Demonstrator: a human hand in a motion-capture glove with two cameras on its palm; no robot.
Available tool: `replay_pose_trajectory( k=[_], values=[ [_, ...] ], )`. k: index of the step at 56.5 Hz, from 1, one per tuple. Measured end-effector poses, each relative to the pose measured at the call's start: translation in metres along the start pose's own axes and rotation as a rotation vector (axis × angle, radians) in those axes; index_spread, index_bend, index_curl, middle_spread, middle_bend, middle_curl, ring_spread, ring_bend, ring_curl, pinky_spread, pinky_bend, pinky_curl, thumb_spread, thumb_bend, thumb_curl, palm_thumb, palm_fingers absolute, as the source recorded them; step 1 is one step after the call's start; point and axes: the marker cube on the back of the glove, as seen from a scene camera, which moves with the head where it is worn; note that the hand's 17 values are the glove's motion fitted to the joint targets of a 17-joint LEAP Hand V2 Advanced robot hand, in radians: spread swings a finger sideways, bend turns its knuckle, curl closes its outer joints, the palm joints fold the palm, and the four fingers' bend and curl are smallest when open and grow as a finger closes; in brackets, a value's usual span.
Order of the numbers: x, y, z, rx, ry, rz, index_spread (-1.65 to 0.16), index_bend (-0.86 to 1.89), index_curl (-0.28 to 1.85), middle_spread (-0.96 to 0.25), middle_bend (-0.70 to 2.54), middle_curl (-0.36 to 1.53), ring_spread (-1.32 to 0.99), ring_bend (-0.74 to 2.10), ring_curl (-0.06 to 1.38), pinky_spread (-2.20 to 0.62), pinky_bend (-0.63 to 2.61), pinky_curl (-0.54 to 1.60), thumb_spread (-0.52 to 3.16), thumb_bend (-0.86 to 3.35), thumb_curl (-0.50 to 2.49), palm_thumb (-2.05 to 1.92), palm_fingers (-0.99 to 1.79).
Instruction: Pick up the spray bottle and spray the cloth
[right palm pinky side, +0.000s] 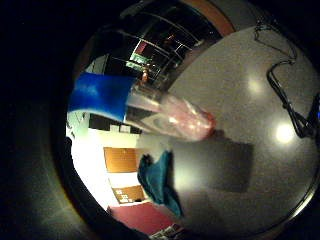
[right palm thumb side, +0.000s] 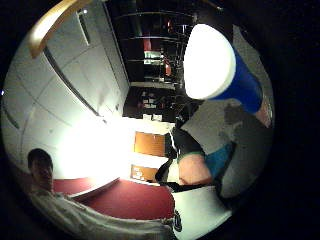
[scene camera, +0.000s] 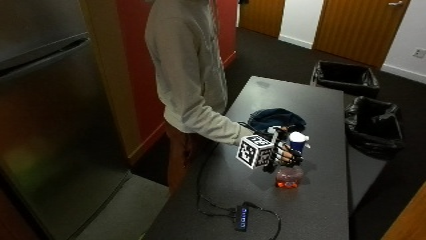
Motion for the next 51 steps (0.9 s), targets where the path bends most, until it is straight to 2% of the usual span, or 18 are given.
replay_pose_trajectory(
  k=[21,30,34,38,42,51],
  values=[
    [0.008,-0.027,0.029,0.013,-0.058,0.029,-0.3,0.12,0.17,-0.07,0.28,0.38,-0.06,0.54,0.32,0.1,0.46,0.35,0.88,-0.03,0.45,0.74,0.33],
    [0.007,-0.039,0.035,0.013,-0.067,0.036,-0.29,0.17,0.21,-0.09,0.3,0.38,-0.06,0.5,0.31,0.08,0.4,0.34,0.88,-0.03,0.45,0.76,0.46],
    [0.006,-0.046,0.039,0.006,-0.065,0.038,-0.27,0.21,0.25,-0.11,0.3,0.39,-0.07,0.48,0.3,0.07,0.33,0.32,0.87,-0.02,0.46,0.78,0.62],
    [0.004,-0.055,0.045,-0.002,-0.046,0.031,-0.25,0.29,0.29,-0.13,0.35,0.4,-0.11,0.48,0.3,0.03,0.21,0.28,0.86,0.0,0.48,0.83,0.9],
    [0.001,-0.063,0.051,-0.018,-0.025,0.026,-0.24,0.26,0.32,-0.15,0.38,0.42,-0.14,0.53,0.32,-0.02,0.18,0.28,0.73,0.02,0.52,0.95,1.11],
    [-0.002,-0.064,0.077,-0.13,0.048,0.007,-0.23,0.25,0.4,-0.19,0.44,0.46,-0.19,0.54,0.38,-0.14,0.23,0.33,0.43,-0.01,0.61,1.05,1.3]
  ],
)
